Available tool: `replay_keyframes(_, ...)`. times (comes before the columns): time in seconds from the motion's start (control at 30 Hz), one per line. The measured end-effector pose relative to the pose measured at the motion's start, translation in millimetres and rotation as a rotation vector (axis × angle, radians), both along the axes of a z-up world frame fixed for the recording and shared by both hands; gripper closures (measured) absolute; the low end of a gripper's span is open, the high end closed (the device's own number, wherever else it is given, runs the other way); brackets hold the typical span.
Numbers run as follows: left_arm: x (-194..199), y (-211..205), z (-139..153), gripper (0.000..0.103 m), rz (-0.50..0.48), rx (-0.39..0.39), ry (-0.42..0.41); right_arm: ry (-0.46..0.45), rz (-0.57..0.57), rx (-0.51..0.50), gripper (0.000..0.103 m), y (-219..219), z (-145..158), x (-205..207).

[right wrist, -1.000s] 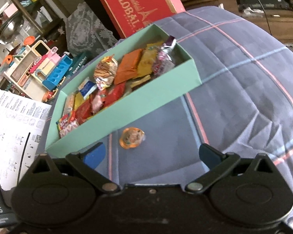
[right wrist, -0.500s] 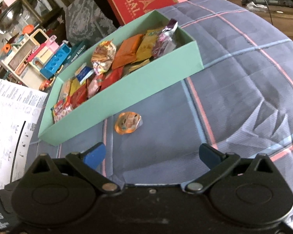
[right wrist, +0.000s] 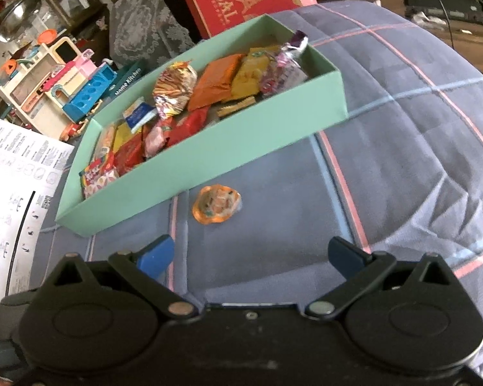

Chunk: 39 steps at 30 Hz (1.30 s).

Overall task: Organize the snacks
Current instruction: 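Grasp the pink candy bag with the left tool while the right tool grasps the orange jelly cup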

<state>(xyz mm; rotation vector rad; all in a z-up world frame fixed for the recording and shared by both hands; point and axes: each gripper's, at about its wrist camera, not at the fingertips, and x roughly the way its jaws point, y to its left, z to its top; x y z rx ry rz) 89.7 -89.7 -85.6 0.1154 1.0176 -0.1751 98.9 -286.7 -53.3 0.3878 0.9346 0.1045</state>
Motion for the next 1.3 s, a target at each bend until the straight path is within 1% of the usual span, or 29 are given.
replay_keyframes(0.03,0,1,0,0.069,-0.003,0.004,-0.012,-0.015,0.008,-0.008,0.000,3,1,1)
replay_keyframes(0.13,4,12,2,0.071,0.014,-0.032,-0.006,-0.044,0.045,-0.053,0.003,13,3,8)
replay_keyframes(0.33,13,45,2,0.070,0.104,-0.055,-0.025,-0.073,0.111,-0.146,0.021,36,0,29)
replay_keyframes(0.43,16,54,1,0.069,0.127,-0.056,-0.031,-0.073,0.129,-0.177,0.037,43,-4,40)
replay_keyframes(0.47,17,56,1,0.067,0.132,-0.048,-0.033,-0.069,0.141,-0.189,0.047,47,-7,43)
replay_keyframes(0.5,17,58,0,0.067,0.136,-0.049,-0.032,-0.070,0.158,-0.210,0.054,51,-9,44)
replay_keyframes(0.57,19,60,-1,0.067,0.135,-0.055,-0.030,-0.103,0.203,-0.292,0.060,63,-11,42)
replay_keyframes(0.63,19,59,-1,0.067,0.131,-0.049,-0.032,-0.123,0.235,-0.330,0.061,72,-13,37)
replay_keyframes(0.7,20,58,-1,0.067,0.127,-0.043,-0.035,-0.125,0.238,-0.324,0.062,72,-12,37)
replay_keyframes(0.77,21,57,0,0.070,0.128,-0.045,-0.035,-0.114,0.226,-0.284,0.063,67,-10,37)
replay_keyframes(0.93,19,55,2,0.073,0.137,-0.039,-0.033,-0.077,0.184,-0.186,0.065,49,-6,34)
replay_keyframes(1.07,14,51,6,0.073,0.101,-0.053,-0.030,-0.060,0.158,-0.131,0.065,37,-4,29)
replay_keyframes(1.17,11,45,12,0.073,0.074,-0.058,-0.039,-0.058,0.143,-0.098,0.065,33,-1,26)
replay_keyframes(1.3,12,39,29,0.073,0.053,-0.096,-0.062,-0.086,0.126,-0.058,0.065,28,12,23)
